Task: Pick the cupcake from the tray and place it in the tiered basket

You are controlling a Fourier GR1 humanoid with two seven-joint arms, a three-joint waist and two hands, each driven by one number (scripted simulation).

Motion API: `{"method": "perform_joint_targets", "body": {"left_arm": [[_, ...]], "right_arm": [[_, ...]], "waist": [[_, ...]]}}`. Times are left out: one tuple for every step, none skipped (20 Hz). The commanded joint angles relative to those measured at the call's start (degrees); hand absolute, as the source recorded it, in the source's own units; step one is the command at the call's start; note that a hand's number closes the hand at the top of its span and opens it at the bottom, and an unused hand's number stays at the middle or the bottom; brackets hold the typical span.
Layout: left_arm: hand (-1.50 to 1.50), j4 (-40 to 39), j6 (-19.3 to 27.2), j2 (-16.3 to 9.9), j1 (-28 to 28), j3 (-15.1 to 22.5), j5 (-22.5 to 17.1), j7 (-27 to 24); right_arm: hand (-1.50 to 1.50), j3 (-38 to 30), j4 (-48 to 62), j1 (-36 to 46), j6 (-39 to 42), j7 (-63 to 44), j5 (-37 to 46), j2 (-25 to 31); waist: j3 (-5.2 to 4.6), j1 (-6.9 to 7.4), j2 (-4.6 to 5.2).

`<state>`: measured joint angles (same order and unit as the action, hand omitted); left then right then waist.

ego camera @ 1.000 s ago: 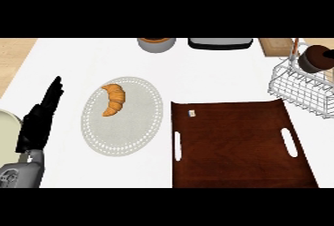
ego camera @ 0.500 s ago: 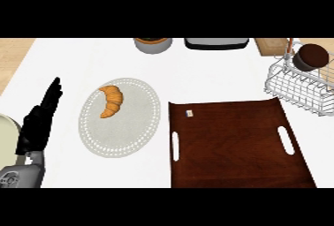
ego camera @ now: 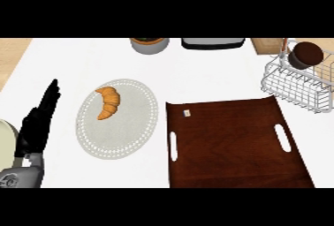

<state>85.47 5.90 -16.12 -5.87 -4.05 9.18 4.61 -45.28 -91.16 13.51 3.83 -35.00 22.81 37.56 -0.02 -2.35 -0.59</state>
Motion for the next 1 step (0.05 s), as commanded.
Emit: {"method": "perform_joint_targets", "body": {"left_arm": [[0.00, 0.97, -1.37, -0.51, -0.72, -0.60, -0.80, 1.48]], "right_arm": [[-1.50, -7.33, -10.11, -10.53, 1.68, 3.85, -6.42, -6.23]], "waist": [[0.04, 0.66, 0.20]]}}
